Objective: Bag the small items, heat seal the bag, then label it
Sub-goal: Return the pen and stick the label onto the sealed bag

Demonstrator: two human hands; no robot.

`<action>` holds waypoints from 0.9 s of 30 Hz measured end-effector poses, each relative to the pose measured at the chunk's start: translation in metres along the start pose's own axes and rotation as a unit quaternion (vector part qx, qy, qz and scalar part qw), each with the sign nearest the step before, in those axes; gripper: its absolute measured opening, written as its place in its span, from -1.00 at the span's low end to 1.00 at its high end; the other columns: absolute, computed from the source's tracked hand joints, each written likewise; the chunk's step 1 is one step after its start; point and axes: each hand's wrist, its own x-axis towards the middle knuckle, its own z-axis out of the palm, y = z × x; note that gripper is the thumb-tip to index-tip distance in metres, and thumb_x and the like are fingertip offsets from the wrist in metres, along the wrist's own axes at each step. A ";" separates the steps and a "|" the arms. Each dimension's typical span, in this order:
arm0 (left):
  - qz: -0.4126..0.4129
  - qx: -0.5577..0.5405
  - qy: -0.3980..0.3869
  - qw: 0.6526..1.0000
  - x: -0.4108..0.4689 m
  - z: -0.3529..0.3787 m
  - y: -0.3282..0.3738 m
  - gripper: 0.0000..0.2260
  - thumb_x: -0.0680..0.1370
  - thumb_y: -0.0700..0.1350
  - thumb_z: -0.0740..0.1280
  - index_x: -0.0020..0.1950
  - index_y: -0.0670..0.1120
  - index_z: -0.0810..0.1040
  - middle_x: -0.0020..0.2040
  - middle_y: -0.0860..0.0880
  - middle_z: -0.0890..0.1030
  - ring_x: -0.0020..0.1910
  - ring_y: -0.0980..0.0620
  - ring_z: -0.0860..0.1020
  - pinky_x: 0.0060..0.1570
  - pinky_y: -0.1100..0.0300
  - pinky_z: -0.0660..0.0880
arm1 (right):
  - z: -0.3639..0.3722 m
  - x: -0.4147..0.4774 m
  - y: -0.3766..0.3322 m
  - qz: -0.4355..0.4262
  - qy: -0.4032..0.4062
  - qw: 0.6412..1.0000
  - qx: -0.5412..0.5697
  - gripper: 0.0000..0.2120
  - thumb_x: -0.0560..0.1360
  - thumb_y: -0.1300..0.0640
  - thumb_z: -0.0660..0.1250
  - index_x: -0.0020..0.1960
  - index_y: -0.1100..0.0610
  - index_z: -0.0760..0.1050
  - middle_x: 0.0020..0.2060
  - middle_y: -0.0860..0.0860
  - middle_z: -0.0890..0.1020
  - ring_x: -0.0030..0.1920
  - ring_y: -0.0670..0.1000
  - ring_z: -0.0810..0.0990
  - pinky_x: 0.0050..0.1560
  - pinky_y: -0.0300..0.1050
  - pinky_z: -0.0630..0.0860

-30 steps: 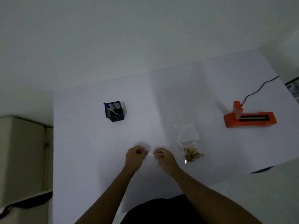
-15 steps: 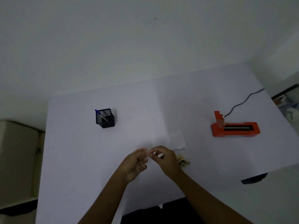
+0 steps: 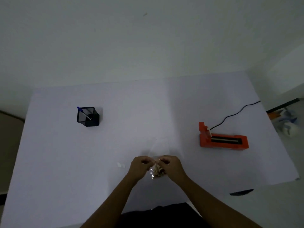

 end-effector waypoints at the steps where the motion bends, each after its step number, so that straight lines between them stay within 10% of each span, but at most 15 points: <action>1: 0.007 0.014 0.013 1.000 0.006 0.006 -0.003 -0.93 0.50 -0.13 0.44 -0.11 -0.08 0.72 -0.22 0.00 0.71 -0.28 0.09 0.61 -0.26 0.24 0.55 | -0.003 0.004 0.006 0.001 -0.003 1.000 -0.013 -0.94 0.47 0.19 0.44 -0.12 0.11 0.70 -0.23 -0.03 0.72 -0.21 -0.11 0.67 -0.19 -0.36 0.52; 11: -0.060 0.078 0.054 0.994 0.053 0.044 -0.028 -0.92 0.44 -0.07 0.46 -0.25 0.03 0.62 -0.22 0.00 0.69 -0.18 0.00 0.66 -0.02 0.04 0.61 | -0.012 0.045 0.033 0.033 -0.043 0.992 -0.117 -0.90 0.44 0.17 0.43 -0.17 0.14 0.72 -0.32 -0.04 0.70 -0.37 -0.27 0.57 -0.32 -0.42 0.43; 27: -0.097 0.108 0.097 0.985 0.083 0.051 -0.030 -0.89 0.50 -0.07 0.42 -0.11 -0.08 0.71 -0.20 0.06 0.67 -0.19 0.12 0.59 -0.27 0.42 0.40 | -0.001 0.083 0.056 0.095 -0.034 0.984 -0.148 -0.75 0.41 0.07 0.43 -0.32 0.25 0.62 -0.39 0.11 0.67 -0.36 -0.05 0.60 -0.29 -0.10 0.51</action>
